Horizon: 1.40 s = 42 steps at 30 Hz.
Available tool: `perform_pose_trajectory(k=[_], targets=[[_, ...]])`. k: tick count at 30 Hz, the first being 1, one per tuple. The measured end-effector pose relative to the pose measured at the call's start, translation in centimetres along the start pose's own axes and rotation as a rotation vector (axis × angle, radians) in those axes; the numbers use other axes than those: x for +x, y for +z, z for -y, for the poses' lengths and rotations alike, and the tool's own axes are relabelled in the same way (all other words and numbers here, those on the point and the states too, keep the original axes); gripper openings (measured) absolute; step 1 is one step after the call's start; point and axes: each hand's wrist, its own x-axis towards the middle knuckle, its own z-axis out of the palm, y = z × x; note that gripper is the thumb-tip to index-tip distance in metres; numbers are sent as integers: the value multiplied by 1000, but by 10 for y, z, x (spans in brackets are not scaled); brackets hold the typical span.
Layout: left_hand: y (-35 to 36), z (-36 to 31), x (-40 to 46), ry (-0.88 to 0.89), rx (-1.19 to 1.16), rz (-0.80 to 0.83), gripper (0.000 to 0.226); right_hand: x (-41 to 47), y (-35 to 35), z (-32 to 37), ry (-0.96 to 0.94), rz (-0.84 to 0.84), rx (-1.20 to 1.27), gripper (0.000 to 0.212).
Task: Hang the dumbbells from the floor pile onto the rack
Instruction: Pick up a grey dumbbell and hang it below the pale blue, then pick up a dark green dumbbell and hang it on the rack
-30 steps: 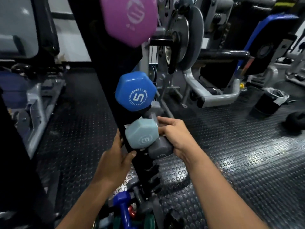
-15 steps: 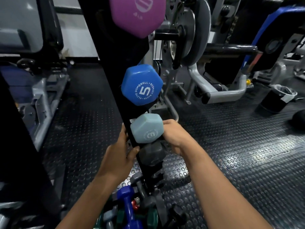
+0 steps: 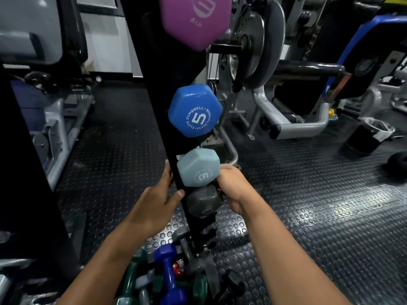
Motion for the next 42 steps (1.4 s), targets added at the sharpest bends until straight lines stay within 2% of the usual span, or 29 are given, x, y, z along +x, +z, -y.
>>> perform_pose_trajectory(k=[7,17,22,30,42], targets=[[-2,3,0,24,-1,6,80,-5,12,-11,-16,-80,-7,30],[6,1,-13,-70,71,-21,79,-33,29,-35,-149,-289,-215,40],[-1,-2,-46,-99,195,17,74,-73,35,-31,-114,-265,-249,46],[-25,-3,-121,-92,368,131,72,-134,45,-49,-18,-205,-400,69],[-50,5,-279,-285,493,291,72,-223,93,-96,68,121,-532,70]])
